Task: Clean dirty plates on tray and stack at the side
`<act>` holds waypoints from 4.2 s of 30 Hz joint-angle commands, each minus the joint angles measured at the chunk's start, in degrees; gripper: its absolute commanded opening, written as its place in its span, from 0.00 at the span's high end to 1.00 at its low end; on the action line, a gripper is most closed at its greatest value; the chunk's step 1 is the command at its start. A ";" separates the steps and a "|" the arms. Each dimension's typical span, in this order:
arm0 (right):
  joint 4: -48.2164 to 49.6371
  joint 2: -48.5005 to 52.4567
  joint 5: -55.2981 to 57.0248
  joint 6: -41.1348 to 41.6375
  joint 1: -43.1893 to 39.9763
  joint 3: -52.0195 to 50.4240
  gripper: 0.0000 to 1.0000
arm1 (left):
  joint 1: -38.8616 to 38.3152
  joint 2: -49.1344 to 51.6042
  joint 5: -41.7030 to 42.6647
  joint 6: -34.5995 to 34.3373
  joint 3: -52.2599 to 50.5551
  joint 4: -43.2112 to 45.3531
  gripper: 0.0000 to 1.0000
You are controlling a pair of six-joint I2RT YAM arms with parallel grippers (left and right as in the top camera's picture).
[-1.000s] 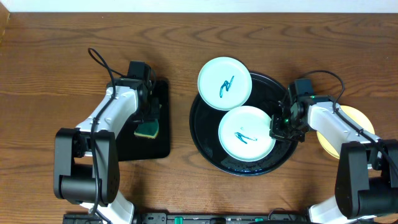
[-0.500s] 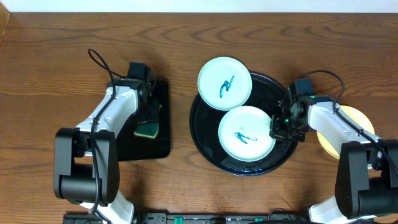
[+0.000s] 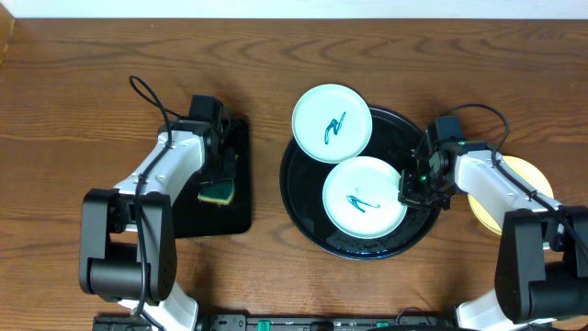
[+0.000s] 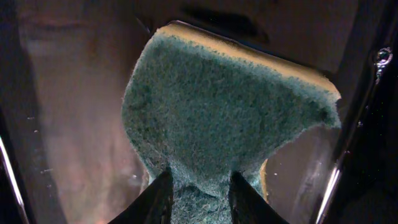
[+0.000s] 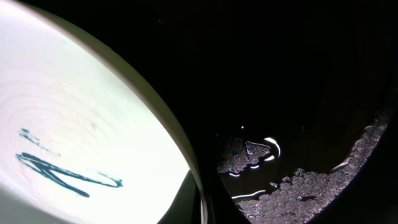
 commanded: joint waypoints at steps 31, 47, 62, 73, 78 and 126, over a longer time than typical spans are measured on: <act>0.55 0.59 0.42 0.13 0.20 -0.28 0.99 | 0.33 -9.99 -0.66 -1.07 -0.59 0.68 0.93; 0.55 0.59 0.42 0.13 0.20 -0.28 0.99 | 0.31 -11.80 -0.76 -1.07 -2.34 0.68 0.67; 0.33 0.59 0.42 0.13 0.20 -0.28 0.99 | 0.33 -7.69 -0.79 -1.51 -2.40 0.79 0.93; 0.33 0.59 0.42 0.13 0.20 -0.28 0.99 | 0.33 -7.69 -0.81 -1.51 -2.38 0.90 0.74; 0.33 0.59 0.42 0.13 0.20 -0.28 0.99 | 0.33 -7.67 -0.81 -1.51 -2.40 1.11 0.34; 0.28 0.59 0.42 0.13 0.20 -0.28 0.99 | 0.31 -2.10 3.08 -0.63 -2.45 2.12 0.44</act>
